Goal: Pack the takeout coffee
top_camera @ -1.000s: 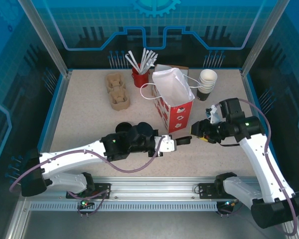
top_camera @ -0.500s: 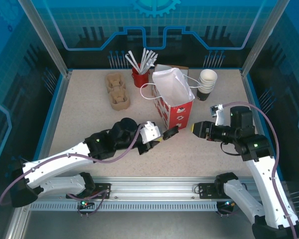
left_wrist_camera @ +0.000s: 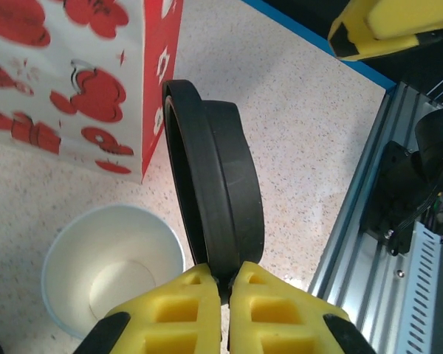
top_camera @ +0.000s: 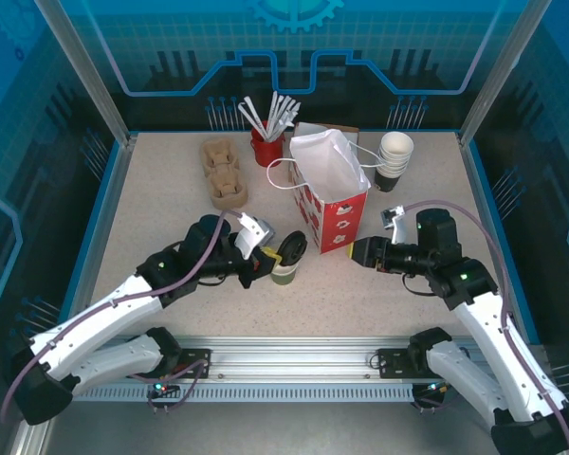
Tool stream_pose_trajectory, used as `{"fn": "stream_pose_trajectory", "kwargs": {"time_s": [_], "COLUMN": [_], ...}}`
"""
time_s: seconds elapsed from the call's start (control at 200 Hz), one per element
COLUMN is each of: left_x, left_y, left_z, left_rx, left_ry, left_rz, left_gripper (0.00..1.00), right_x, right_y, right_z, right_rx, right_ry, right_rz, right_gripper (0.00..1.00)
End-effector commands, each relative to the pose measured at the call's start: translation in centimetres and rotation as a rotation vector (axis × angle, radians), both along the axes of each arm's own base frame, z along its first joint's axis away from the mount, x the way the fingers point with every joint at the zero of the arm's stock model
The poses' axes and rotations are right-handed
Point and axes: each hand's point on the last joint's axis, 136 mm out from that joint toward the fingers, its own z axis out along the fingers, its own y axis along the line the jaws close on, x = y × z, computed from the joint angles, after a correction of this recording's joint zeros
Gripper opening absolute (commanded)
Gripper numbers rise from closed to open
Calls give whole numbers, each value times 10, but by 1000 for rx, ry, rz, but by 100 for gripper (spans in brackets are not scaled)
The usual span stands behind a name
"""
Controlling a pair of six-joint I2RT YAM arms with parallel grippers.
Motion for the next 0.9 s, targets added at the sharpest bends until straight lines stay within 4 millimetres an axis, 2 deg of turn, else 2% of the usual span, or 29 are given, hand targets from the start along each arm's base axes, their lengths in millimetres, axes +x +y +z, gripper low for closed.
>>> {"fn": "stream_pose_trajectory", "kwargs": {"time_s": [0.0, 0.475, 0.56, 0.675, 0.76, 0.8, 0.845, 0.895], "left_x": [-10, 7, 4, 3, 9, 14, 22, 33], "left_y": [4, 27, 23, 22, 27, 30, 34, 40], "left_z": [-5, -15, -17, -16, -13, -11, -11, -12], "left_rx": [-54, -174, -184, -187, -171, -161, -145, -121], "left_ry": [141, 366, 388, 373, 327, 300, 275, 254], "left_rz": [6, 125, 94, 82, 112, 138, 179, 237], "left_gripper": [8, 7, 8, 10, 12, 16, 25, 27], "right_x": [7, 19, 22, 23, 23, 22, 22, 21], "right_y": [12, 58, 55, 48, 42, 39, 37, 34], "right_z": [-2, -25, -36, -36, -33, -32, -30, -29], "right_rx": [18, 34, -14, -39, -56, -64, -73, -82], "right_ry": [-4, 59, 86, 66, 32, 22, 10, 6], "right_rz": [-11, 24, -20, -64, -86, -93, -94, -97], "right_gripper": [49, 47, 47, 47, 47, 47, 47, 47]}}
